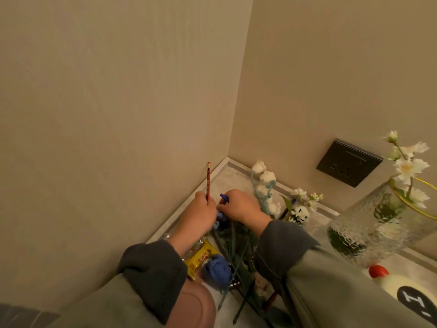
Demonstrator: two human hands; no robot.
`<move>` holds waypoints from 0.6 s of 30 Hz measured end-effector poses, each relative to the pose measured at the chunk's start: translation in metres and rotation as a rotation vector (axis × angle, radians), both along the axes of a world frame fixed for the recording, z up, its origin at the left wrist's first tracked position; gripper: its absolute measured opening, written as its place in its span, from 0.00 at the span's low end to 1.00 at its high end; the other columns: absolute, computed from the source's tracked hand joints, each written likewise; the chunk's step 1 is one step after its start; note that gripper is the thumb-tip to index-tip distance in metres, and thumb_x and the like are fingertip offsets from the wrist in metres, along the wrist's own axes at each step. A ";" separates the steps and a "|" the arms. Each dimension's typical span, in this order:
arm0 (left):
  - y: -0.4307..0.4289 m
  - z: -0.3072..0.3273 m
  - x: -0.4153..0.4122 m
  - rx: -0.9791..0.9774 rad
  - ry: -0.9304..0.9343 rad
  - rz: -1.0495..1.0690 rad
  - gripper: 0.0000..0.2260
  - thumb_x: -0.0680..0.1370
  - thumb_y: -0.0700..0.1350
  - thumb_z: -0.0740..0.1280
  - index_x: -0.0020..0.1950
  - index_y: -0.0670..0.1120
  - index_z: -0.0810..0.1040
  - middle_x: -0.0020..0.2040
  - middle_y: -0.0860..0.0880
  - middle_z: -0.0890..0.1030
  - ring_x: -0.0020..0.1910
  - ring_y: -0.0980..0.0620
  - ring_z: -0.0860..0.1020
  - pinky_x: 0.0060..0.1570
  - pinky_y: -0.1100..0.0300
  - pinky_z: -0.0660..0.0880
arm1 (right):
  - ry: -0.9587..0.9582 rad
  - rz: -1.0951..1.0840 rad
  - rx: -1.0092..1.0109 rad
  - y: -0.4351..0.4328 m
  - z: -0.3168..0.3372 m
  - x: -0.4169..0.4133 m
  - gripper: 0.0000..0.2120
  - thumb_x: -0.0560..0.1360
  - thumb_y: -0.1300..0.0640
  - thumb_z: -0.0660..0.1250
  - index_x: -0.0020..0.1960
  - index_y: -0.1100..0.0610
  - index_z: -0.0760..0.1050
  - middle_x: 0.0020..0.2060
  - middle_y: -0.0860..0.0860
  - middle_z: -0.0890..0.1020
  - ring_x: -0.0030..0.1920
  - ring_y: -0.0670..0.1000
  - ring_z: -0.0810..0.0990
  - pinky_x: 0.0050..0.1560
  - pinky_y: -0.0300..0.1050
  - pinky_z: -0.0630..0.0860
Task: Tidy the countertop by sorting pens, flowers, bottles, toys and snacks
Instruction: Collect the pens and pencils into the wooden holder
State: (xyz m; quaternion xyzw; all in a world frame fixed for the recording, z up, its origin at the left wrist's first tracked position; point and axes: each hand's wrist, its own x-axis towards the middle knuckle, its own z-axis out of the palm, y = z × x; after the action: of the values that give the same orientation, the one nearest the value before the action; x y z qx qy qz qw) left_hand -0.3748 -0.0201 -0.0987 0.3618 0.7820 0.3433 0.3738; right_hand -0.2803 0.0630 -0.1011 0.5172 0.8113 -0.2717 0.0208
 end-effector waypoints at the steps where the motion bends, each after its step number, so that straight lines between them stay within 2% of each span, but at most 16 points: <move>1: 0.000 -0.001 -0.001 -0.003 -0.018 0.002 0.11 0.81 0.52 0.54 0.56 0.47 0.70 0.46 0.43 0.81 0.42 0.44 0.82 0.45 0.42 0.80 | 0.014 0.003 -0.039 0.002 -0.002 -0.002 0.09 0.73 0.51 0.67 0.49 0.55 0.80 0.45 0.55 0.82 0.47 0.55 0.80 0.43 0.44 0.72; 6: -0.002 -0.002 -0.002 0.018 0.019 -0.010 0.12 0.82 0.51 0.53 0.57 0.46 0.70 0.45 0.45 0.81 0.42 0.47 0.81 0.43 0.49 0.79 | 0.070 0.042 -0.121 0.005 -0.005 -0.003 0.09 0.73 0.55 0.67 0.48 0.58 0.82 0.44 0.57 0.84 0.46 0.55 0.81 0.47 0.47 0.76; 8: -0.002 -0.002 -0.003 0.035 0.033 -0.019 0.12 0.82 0.51 0.53 0.57 0.46 0.71 0.46 0.44 0.81 0.43 0.47 0.80 0.44 0.50 0.78 | 0.064 0.056 -0.101 0.004 -0.003 -0.001 0.08 0.74 0.56 0.65 0.43 0.58 0.80 0.40 0.57 0.82 0.43 0.56 0.80 0.43 0.46 0.75; 11: -0.004 0.001 -0.001 0.084 0.007 0.004 0.13 0.82 0.51 0.51 0.56 0.46 0.71 0.41 0.46 0.79 0.39 0.48 0.79 0.44 0.50 0.77 | 0.117 -0.026 -0.031 0.003 0.007 0.006 0.12 0.78 0.54 0.61 0.36 0.53 0.71 0.32 0.51 0.75 0.38 0.55 0.75 0.36 0.44 0.67; 13: -0.004 0.006 0.003 0.146 -0.007 -0.005 0.12 0.82 0.52 0.51 0.54 0.48 0.70 0.40 0.46 0.79 0.39 0.47 0.79 0.47 0.47 0.77 | 0.226 -0.095 0.024 0.001 0.018 0.013 0.11 0.79 0.53 0.60 0.40 0.55 0.73 0.33 0.52 0.76 0.39 0.56 0.76 0.36 0.47 0.69; 15: -0.005 0.016 0.009 0.234 -0.024 -0.027 0.09 0.82 0.51 0.51 0.49 0.53 0.69 0.38 0.48 0.78 0.38 0.47 0.77 0.48 0.45 0.76 | 0.370 -0.158 0.062 -0.003 0.034 0.019 0.10 0.79 0.54 0.60 0.47 0.58 0.76 0.38 0.55 0.79 0.42 0.57 0.78 0.42 0.50 0.73; 18: -0.005 0.039 0.023 0.368 -0.051 -0.056 0.09 0.83 0.48 0.53 0.45 0.55 0.68 0.37 0.50 0.78 0.35 0.51 0.75 0.45 0.45 0.76 | 0.562 -0.239 0.067 -0.014 0.063 0.031 0.09 0.80 0.56 0.59 0.51 0.58 0.76 0.42 0.54 0.80 0.44 0.54 0.77 0.47 0.50 0.72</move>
State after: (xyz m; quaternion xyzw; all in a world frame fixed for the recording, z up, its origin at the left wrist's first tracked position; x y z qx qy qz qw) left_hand -0.3518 -0.0255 -0.0595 0.4370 0.6859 0.4791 0.3302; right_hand -0.2495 0.0489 -0.0384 0.5139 0.7274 -0.3775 -0.2535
